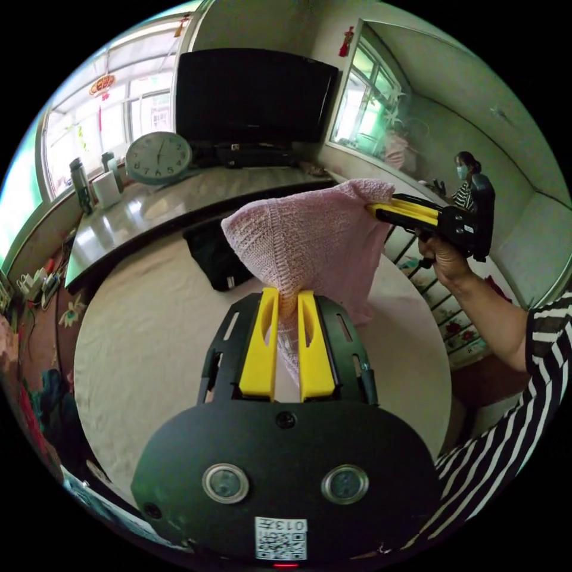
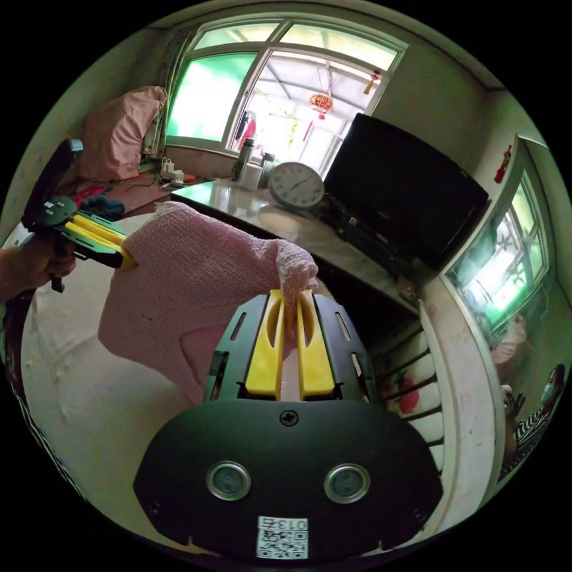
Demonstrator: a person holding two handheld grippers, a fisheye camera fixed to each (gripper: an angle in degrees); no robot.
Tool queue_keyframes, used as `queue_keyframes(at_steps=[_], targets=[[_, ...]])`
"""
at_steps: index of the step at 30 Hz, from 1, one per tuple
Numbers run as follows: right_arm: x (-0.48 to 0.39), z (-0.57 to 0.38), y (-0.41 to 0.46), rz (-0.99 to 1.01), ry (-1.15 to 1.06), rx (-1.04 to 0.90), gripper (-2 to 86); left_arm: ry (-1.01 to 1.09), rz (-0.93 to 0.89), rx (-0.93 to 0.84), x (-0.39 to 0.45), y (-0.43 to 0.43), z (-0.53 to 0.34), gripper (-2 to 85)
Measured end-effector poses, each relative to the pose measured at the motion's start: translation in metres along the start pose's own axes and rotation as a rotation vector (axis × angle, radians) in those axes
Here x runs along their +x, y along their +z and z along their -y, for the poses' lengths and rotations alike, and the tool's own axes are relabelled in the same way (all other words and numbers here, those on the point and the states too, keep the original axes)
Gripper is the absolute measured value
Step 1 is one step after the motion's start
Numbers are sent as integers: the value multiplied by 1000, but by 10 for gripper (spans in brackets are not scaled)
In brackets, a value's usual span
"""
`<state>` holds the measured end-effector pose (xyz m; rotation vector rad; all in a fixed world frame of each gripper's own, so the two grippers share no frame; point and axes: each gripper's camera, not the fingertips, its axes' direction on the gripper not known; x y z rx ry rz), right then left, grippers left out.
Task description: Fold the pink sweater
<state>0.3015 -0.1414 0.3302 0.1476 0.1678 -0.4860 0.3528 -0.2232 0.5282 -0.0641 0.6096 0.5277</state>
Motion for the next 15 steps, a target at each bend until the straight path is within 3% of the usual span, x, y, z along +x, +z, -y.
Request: queue_keyframes(at_steps=[8, 15], targets=[[43, 113, 134, 24, -37, -88, 27, -23, 78, -30, -94, 74, 117, 54], [46, 164, 250, 57, -49, -240, 30, -55, 135, -110, -130, 131, 151, 57]])
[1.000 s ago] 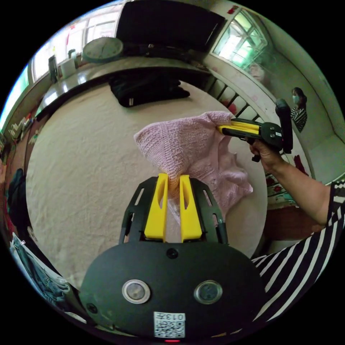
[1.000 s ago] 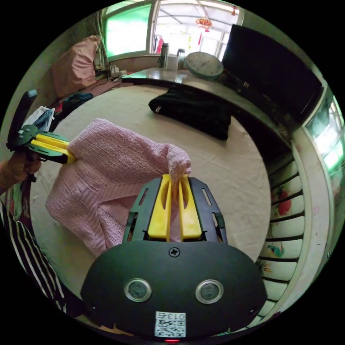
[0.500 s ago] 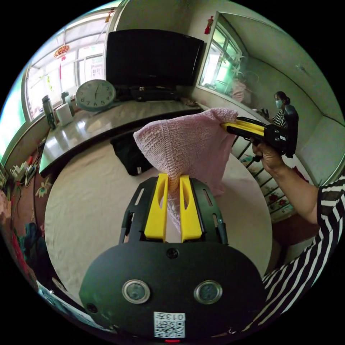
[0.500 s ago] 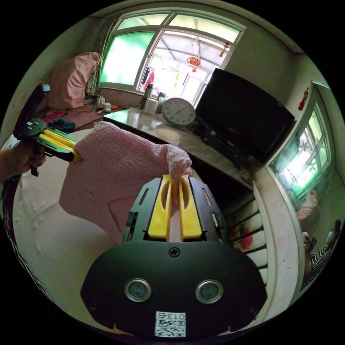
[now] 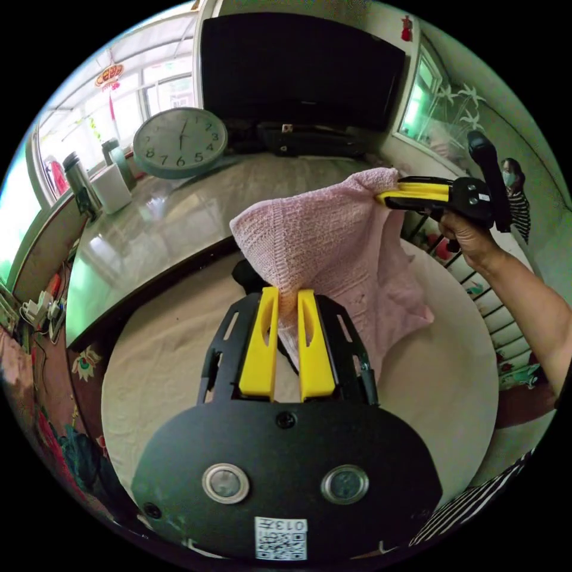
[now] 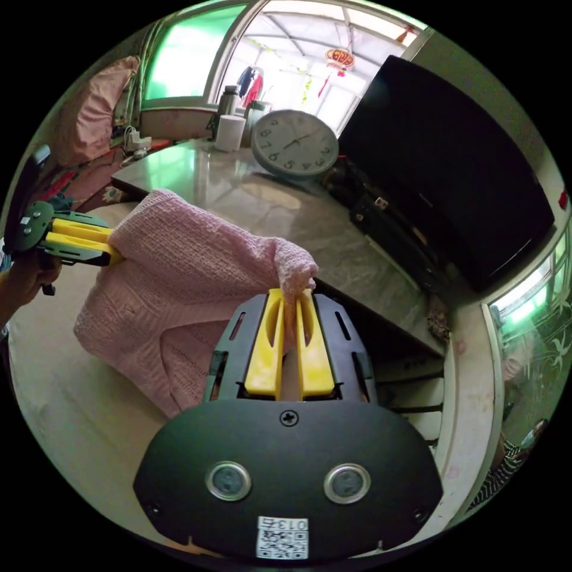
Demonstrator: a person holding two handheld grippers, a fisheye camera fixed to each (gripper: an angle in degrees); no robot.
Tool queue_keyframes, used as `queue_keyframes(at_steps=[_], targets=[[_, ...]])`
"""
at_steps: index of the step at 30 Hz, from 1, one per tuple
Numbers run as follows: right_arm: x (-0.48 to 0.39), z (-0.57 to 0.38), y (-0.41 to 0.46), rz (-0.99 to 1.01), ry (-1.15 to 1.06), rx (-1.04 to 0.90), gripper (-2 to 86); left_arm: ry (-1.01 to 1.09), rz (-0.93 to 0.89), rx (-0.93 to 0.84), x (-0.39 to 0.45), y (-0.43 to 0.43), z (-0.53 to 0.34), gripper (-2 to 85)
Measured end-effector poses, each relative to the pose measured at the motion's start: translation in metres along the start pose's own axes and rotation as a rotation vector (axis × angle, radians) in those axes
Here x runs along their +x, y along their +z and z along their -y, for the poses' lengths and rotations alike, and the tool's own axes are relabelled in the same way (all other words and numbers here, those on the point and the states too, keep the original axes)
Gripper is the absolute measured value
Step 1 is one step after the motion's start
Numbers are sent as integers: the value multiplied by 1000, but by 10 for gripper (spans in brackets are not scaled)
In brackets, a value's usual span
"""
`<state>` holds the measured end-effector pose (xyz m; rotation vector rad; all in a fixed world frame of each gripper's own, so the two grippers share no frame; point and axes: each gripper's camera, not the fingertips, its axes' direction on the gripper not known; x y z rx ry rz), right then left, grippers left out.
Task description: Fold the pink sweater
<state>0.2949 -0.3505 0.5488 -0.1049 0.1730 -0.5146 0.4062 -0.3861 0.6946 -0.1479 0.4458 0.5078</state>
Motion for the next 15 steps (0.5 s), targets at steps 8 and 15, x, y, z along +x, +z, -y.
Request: queue_keyframes(at_steps=[8, 15], targets=[[-12, 18, 85, 3, 47, -159, 61, -58, 52, -67, -1, 34, 22, 78], [57, 12, 32, 98, 254, 14, 106, -191, 130, 128, -32, -22, -1, 108]])
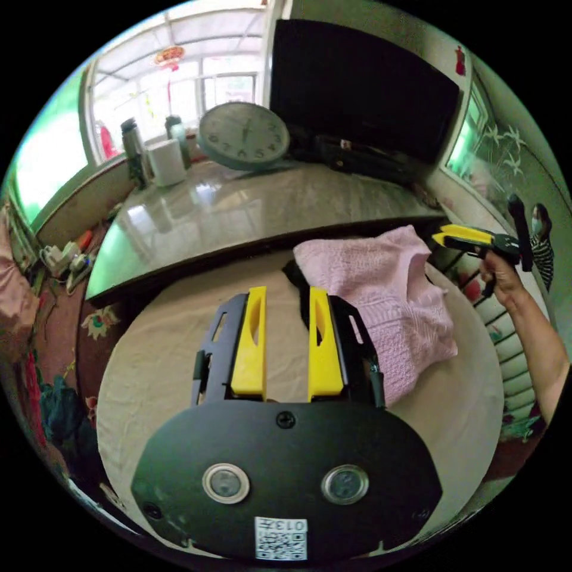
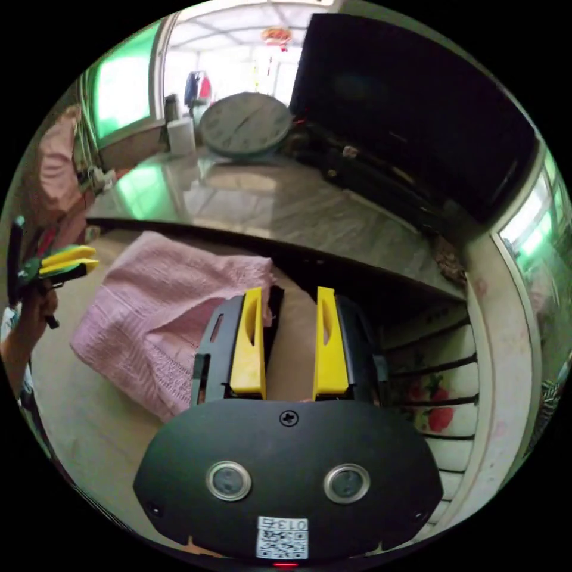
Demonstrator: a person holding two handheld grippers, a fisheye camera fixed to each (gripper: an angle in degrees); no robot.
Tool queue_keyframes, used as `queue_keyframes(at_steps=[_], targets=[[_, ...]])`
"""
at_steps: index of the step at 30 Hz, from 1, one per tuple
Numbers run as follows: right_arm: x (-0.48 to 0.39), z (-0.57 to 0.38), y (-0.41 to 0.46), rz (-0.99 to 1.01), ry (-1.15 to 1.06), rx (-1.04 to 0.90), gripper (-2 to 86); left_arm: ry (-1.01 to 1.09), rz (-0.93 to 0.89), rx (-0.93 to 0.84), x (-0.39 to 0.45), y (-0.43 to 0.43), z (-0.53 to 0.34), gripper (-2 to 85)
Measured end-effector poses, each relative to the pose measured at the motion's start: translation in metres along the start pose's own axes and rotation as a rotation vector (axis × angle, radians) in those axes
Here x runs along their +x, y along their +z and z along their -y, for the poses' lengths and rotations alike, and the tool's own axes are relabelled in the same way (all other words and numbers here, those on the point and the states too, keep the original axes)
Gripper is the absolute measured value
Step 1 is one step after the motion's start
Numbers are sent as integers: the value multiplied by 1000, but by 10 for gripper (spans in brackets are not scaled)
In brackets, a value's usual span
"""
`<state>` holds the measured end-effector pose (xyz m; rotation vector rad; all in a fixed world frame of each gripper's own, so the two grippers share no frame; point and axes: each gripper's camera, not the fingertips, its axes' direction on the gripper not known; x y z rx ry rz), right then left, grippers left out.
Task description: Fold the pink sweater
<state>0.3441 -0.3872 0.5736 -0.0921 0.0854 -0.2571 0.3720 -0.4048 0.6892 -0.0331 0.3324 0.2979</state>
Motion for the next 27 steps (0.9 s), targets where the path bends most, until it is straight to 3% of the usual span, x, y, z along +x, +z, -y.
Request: queue_keyframes(at_steps=[5, 7, 9, 15, 18, 23, 25, 27], targets=[[-60, -24, -3, 119, -254, -18, 84, 262, -34, 3, 65, -9, -10, 89], [-88, -29, 23, 181, -334, -125, 62, 323, -33, -59, 83, 4, -12, 79], [-98, -32, 50, 104, -379, -215, 43, 352, 11, -126, 94, 19, -15, 73], [-65, 0, 89, 272, -195, -339, 9, 298, 40, -192, 97, 24, -5, 63], [-77, 11, 79, 214, -263, -371, 5, 240, 14, -221, 86, 14, -3, 56], [-95, 8, 30, 72, -309, -303, 3, 163, 61, -114, 66, -32, -22, 28], [-121, -1, 14, -95, -336, -184, 1, 141, 77, -84, 59, -40, -31, 25], [-137, -6, 10, -192, -323, -51, 0, 141, 52, -161, 52, -32, -37, 23]])
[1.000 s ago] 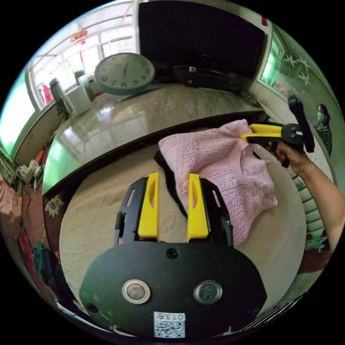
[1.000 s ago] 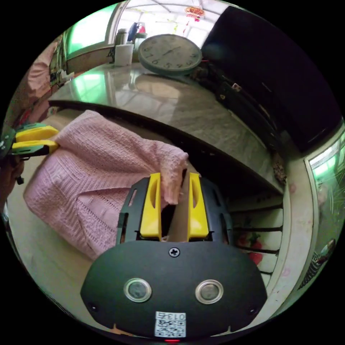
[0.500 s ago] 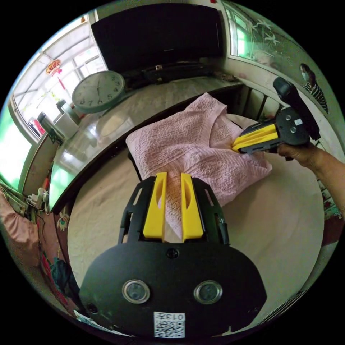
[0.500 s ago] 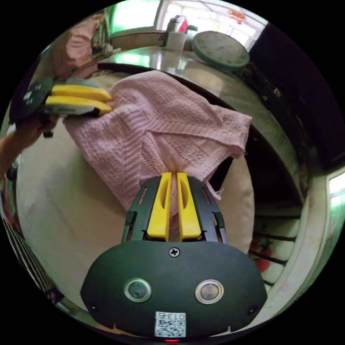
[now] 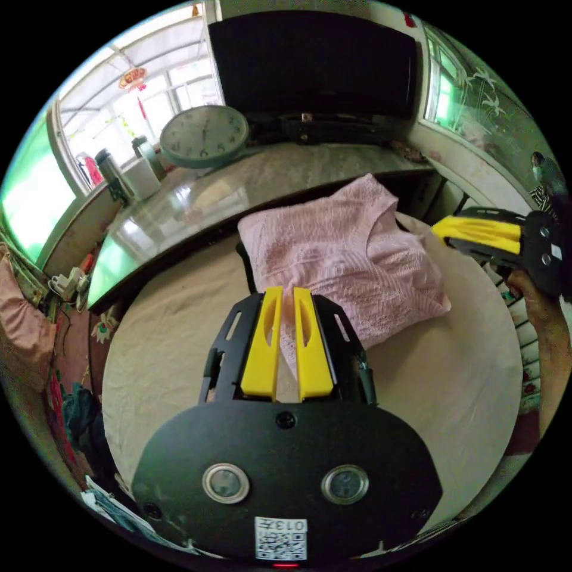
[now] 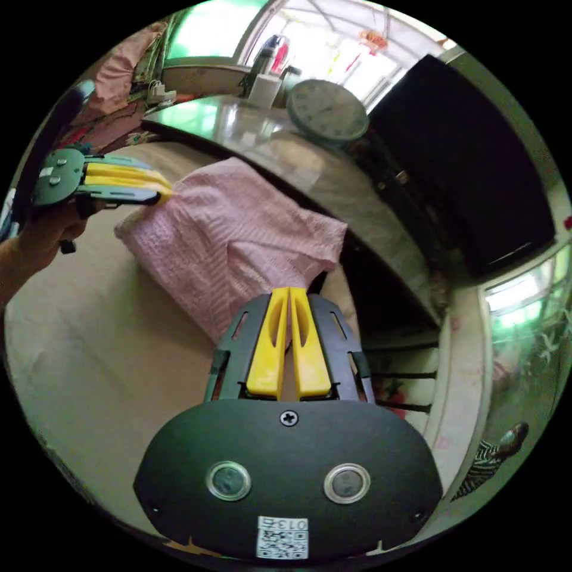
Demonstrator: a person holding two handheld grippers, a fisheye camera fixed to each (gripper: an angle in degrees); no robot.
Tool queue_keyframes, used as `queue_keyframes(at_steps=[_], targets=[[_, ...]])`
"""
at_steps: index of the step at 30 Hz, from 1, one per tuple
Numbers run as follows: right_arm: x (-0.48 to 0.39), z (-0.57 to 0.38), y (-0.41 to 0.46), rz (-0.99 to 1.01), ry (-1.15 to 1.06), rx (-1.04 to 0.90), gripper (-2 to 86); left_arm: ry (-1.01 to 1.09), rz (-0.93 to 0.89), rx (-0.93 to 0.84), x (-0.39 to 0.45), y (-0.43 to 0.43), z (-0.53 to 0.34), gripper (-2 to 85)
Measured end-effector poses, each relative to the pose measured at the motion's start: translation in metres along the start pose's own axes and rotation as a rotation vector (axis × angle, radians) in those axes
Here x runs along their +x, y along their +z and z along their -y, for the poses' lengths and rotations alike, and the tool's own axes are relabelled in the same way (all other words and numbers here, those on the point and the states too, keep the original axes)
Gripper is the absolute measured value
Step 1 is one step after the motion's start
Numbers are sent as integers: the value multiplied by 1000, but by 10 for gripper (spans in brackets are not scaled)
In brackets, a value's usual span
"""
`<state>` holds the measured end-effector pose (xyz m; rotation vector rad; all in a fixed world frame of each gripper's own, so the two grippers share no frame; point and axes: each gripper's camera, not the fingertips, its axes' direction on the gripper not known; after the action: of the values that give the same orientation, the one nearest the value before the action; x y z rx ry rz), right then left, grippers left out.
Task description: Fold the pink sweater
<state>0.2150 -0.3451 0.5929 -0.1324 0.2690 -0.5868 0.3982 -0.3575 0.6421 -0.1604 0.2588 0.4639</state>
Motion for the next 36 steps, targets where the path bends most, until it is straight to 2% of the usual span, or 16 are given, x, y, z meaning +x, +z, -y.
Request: queue_keyframes(at_steps=[2, 5, 9, 12, 14, 16, 19, 23, 27, 30, 32, 36], targets=[[-8, 3, 9, 103, 17, 6, 0, -24, -17, -9, -12, 0, -10, 21], [-17, 4, 56, 214, 11, -193, 0, -17, -20, -32, -21, -8, -20, 20], [-4, -4, 69, 371, 187, -166, 0, 15, 22, -46, -29, -20, -38, 21], [-3, 0, 65, 422, 165, -196, 3, 8, -3, -82, -45, -35, -48, 24], [6, -5, 53, 478, 207, -169, 7, -22, -80, -64, -70, -57, -64, 30], [31, -23, 25, 517, 364, -43, 19, -112, -137, 2, -98, -84, -85, 43], [55, -49, -18, 426, 529, 90, 64, -214, -161, 112, -138, -140, -136, 69], [40, -57, -62, 357, 537, 140, 74, -222, -122, 188, -166, -225, -241, 77], [-39, -47, -102, 490, 392, 187, 62, -304, -55, 174, -190, -296, -365, 76], [-125, -36, -126, 620, 251, 159, 63, -393, 81, 177, -215, -365, -470, 75], [-182, -28, -143, 715, 163, 144, 64, -456, 288, 146, -241, -424, -544, 75], [-317, 0, -201, 899, -18, 136, 64, -618, 561, 165, -303, -520, -644, 83]])
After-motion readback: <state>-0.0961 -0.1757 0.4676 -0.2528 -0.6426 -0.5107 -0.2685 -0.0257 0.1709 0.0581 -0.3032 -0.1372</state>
